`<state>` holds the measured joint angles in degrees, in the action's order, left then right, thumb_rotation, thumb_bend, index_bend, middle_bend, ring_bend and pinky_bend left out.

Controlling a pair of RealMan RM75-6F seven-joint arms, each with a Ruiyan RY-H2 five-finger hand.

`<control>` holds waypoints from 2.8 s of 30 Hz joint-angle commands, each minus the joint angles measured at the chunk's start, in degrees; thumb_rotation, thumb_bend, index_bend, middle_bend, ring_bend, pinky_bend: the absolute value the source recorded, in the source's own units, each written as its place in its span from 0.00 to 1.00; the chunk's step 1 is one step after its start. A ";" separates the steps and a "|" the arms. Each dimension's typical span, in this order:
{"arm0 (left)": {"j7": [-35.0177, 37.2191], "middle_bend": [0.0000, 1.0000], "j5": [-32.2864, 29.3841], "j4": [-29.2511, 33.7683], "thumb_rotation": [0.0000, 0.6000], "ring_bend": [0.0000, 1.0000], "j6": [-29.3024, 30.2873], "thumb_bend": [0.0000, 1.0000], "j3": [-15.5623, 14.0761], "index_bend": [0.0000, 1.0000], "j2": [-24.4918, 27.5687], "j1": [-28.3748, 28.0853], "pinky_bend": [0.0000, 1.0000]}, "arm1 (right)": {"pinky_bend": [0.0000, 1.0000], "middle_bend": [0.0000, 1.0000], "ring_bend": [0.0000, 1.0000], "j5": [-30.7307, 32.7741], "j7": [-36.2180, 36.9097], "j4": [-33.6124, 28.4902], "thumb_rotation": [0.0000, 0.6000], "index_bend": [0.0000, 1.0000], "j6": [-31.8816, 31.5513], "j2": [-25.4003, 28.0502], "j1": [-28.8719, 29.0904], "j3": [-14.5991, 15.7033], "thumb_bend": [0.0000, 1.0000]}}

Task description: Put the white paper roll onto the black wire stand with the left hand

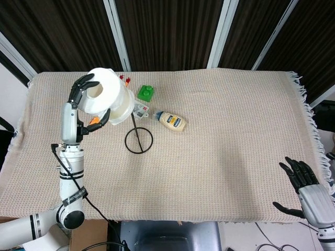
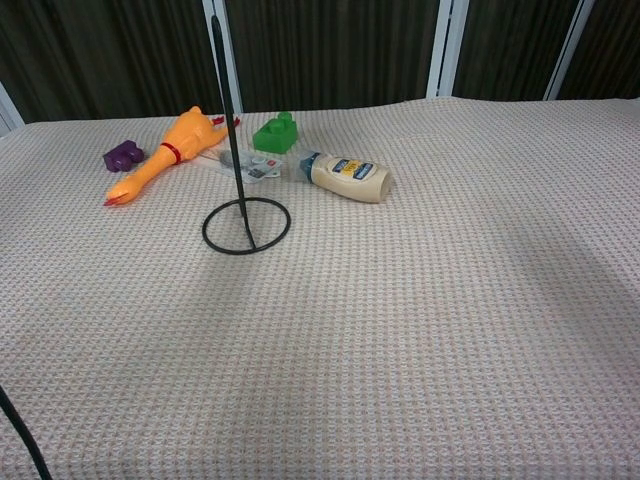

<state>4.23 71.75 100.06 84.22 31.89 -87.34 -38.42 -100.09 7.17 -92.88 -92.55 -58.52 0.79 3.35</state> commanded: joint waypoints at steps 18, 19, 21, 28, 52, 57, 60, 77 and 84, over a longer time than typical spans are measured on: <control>-4.00 0.85 -1.03 -2.90 1.00 0.87 0.57 0.77 -1.10 0.69 -6.49 -4.17 1.00 | 0.00 0.00 0.00 -0.73 2.18 0.49 1.00 0.00 -0.96 0.82 -0.36 0.14 0.14; -4.26 0.85 -1.15 -3.18 1.00 0.87 0.44 0.77 -1.10 0.69 -6.85 -4.47 1.00 | 0.00 0.00 0.00 -0.78 2.29 0.51 1.00 0.00 -1.10 0.86 -0.42 0.14 0.14; -4.69 0.85 -1.30 -3.74 1.00 0.87 0.31 0.77 -1.11 0.69 -7.34 -4.88 1.00 | 0.00 0.00 0.00 -0.73 2.53 0.56 1.00 0.00 -1.25 0.93 -0.47 0.09 0.14; -5.14 0.85 -1.84 -7.06 1.00 0.87 -0.54 0.77 -0.88 0.69 -9.22 -6.54 1.00 | 0.00 0.00 0.00 -0.77 3.29 0.76 1.00 0.00 -1.54 1.18 -0.57 0.05 0.14; -7.62 0.59 -4.86 -4.50 1.00 0.54 -3.87 0.51 -2.22 0.43 -7.69 -6.19 0.80 | 0.00 0.00 0.00 -0.96 3.87 1.00 1.00 0.00 -1.95 1.41 -0.84 0.01 0.14; -5.98 0.09 -5.32 -3.18 1.00 0.02 -7.98 0.41 -3.39 0.05 -5.00 -5.95 0.16 | 0.00 0.00 0.00 -1.23 3.84 1.05 1.00 0.00 -2.12 1.39 -0.89 0.05 0.14; -5.64 0.00 -5.48 -3.05 1.00 0.00 -8.34 0.39 -3.32 0.00 -4.35 -5.83 0.06 | 0.00 0.00 0.00 -1.49 3.87 1.18 1.00 0.00 -2.25 1.44 -0.93 0.13 0.14; -2.96 0.00 2.14 2.49 1.00 0.00 -5.86 0.37 -9.04 0.00 2.40 -0.39 0.02 | 0.00 0.00 0.00 -1.73 3.24 1.28 1.00 0.00 -2.10 1.17 -0.94 0.22 0.14; 8.61 0.00 17.72 -4.46 1.00 0.00 3.28 0.40 -26.55 0.00 11.71 14.18 0.02 | 0.00 0.00 0.00 -3.51 1.04 1.03 1.00 0.00 -1.45 0.37 -0.94 1.19 0.14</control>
<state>6.93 82.10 99.80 82.39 13.46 -80.15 -31.22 -103.24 8.67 -91.82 -94.20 -57.95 -0.16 4.28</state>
